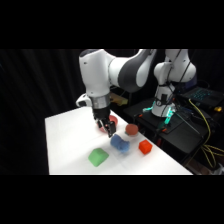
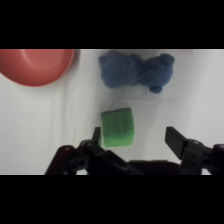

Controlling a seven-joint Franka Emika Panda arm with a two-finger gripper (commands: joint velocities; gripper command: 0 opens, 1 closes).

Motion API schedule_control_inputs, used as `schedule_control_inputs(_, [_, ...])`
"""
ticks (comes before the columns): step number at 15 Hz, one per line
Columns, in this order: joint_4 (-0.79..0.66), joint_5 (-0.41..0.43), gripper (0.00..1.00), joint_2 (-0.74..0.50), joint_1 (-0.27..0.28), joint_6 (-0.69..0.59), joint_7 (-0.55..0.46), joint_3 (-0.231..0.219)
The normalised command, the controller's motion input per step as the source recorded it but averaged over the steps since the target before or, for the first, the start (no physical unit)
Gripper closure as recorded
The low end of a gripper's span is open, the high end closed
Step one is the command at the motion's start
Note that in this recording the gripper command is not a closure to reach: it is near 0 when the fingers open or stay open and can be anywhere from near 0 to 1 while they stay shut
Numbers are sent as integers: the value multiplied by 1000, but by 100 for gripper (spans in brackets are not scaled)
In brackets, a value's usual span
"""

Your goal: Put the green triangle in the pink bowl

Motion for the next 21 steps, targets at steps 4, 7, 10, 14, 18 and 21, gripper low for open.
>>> schedule_control_inputs(4, [451, -161, 0, 392, 49, -71, -53, 13])
schedule_control_inputs(7, [470, -97, 0, 372, -42, -107, -205, -8])
schedule_control_inputs(10, [487, -84, 0, 368, -70, -130, -262, -9])
schedule_control_inputs(14, [469, -63, 0, 334, -83, -177, -275, 4])
schedule_control_inputs(18, [375, -33, 0, 263, -68, -215, -249, 28])
schedule_control_inputs(21, [327, 14, 0, 232, -56, -242, -235, 70])
